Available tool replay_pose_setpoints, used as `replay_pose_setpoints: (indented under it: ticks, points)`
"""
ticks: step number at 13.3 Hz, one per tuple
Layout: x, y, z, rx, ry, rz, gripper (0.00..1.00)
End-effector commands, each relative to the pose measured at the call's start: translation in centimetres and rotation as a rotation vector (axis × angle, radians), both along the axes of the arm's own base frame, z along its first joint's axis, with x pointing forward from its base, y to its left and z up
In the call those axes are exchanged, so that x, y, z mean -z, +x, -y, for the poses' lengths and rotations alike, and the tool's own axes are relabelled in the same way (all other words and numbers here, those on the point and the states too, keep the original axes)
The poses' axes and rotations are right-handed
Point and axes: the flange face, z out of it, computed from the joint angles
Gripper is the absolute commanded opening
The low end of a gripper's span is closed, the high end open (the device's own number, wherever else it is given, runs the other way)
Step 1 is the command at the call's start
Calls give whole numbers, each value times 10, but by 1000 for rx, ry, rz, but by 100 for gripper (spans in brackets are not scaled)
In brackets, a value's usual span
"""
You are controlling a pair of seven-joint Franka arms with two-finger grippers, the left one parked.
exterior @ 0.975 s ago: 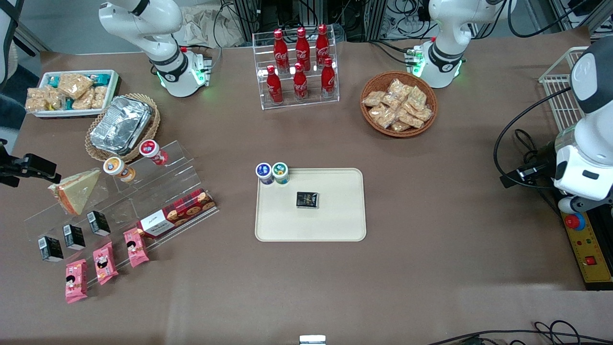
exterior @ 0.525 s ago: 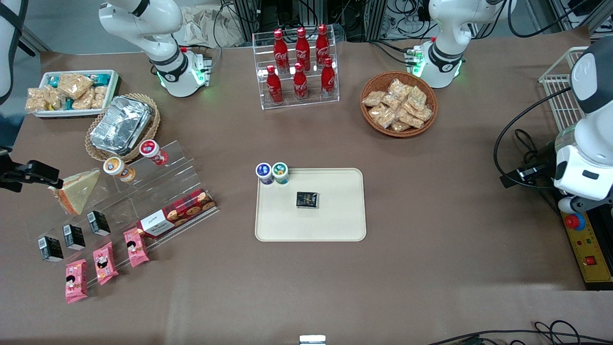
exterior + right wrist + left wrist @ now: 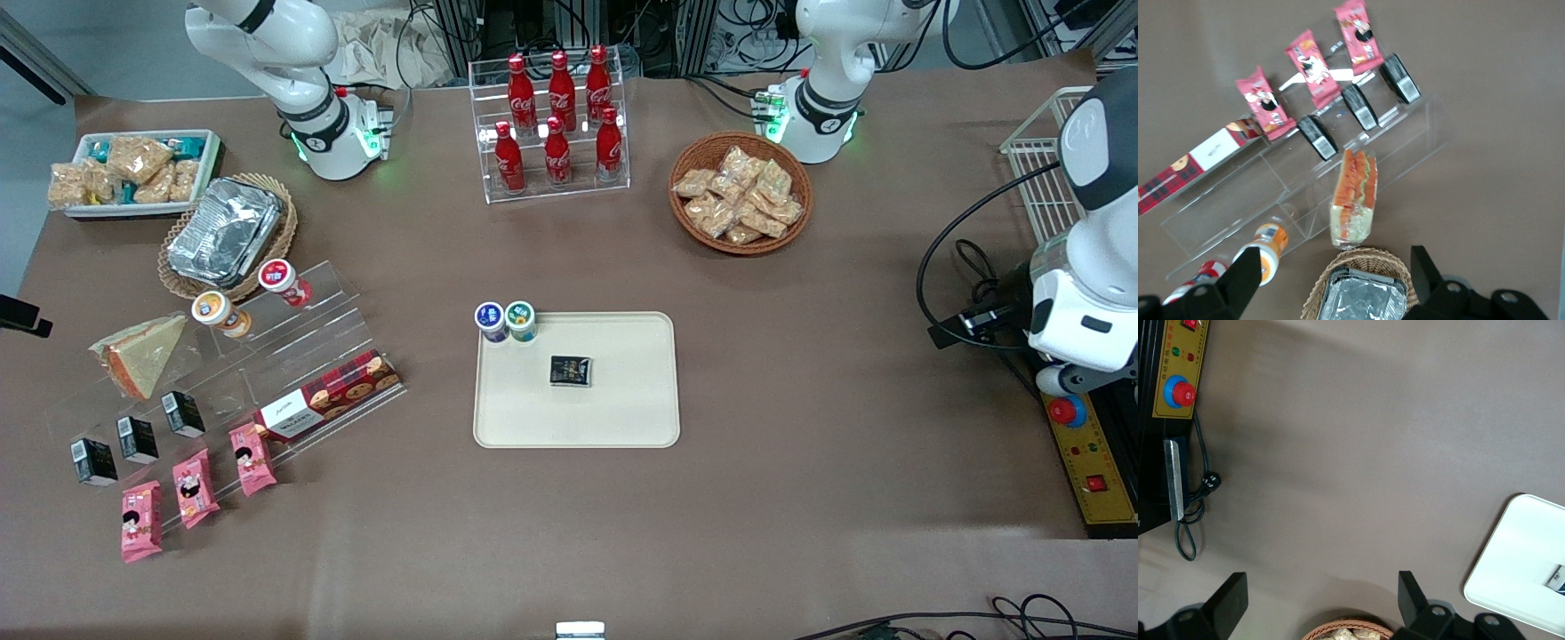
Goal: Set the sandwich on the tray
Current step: 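Move the right gripper down toward the wrapped sandwich on the acrylic rack, then close the right gripper on the wrapped sandwich and lift it off the rack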
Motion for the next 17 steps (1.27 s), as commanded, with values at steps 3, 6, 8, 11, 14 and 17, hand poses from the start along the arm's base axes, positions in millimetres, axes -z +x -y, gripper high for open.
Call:
replay_pose_setpoints:
  ticks: [3, 6, 8, 11, 14, 17]
  points:
    - [54, -18, -1, 188, 12, -62, 99]
    - [87, -20, -1, 287, 6, -96, 99]
    - [95, -13, 2, 359, -9, -72, 99]
    - [116, -26, 3, 327, -10, -52, 99]
    - [147, -44, 9, 282, -8, -27, 99]
    - [160, -48, 7, 275, -10, -16, 99]
